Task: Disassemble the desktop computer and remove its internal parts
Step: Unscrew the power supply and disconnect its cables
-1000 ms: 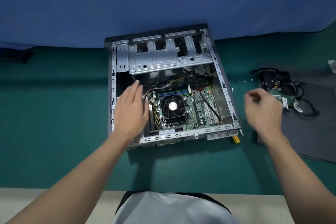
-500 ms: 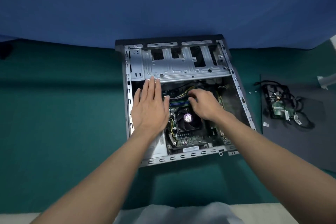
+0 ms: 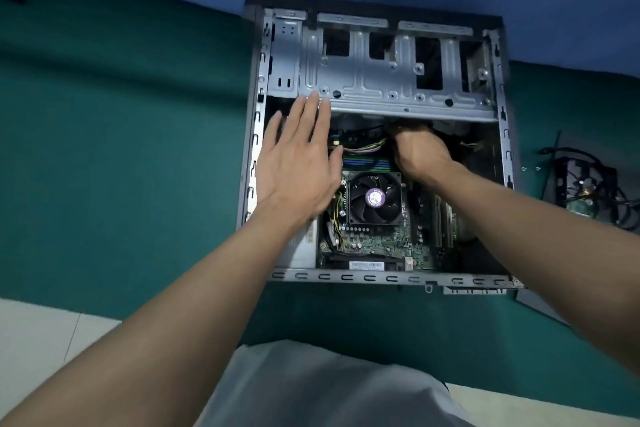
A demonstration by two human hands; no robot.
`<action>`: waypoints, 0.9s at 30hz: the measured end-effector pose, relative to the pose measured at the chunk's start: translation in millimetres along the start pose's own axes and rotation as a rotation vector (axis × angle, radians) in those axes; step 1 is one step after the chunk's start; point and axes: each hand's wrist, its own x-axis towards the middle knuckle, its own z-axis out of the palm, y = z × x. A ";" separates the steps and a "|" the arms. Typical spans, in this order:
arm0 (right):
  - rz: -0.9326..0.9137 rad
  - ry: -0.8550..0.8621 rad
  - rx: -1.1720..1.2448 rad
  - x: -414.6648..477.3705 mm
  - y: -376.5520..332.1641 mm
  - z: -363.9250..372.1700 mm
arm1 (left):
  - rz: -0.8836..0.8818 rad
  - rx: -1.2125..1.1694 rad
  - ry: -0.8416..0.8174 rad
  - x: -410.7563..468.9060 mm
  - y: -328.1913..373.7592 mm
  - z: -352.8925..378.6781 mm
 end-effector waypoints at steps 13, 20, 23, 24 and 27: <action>-0.081 0.116 -0.046 15.7 5.5 3.7 | -0.052 0.065 -0.003 3.5 13.1 2.6; -0.168 -0.024 -0.082 20.5 14.7 -7.4 | -0.056 0.027 0.014 3.0 11.7 1.0; -0.209 -0.051 -0.058 22.9 17.0 -12.8 | -0.055 0.022 0.014 2.5 11.2 0.9; -0.207 -0.032 -0.070 21.1 14.9 -11.5 | -0.055 0.021 0.016 2.2 11.0 1.1; -0.196 0.003 -0.099 15.5 10.3 -4.5 | -0.056 0.017 0.016 0.9 11.3 1.5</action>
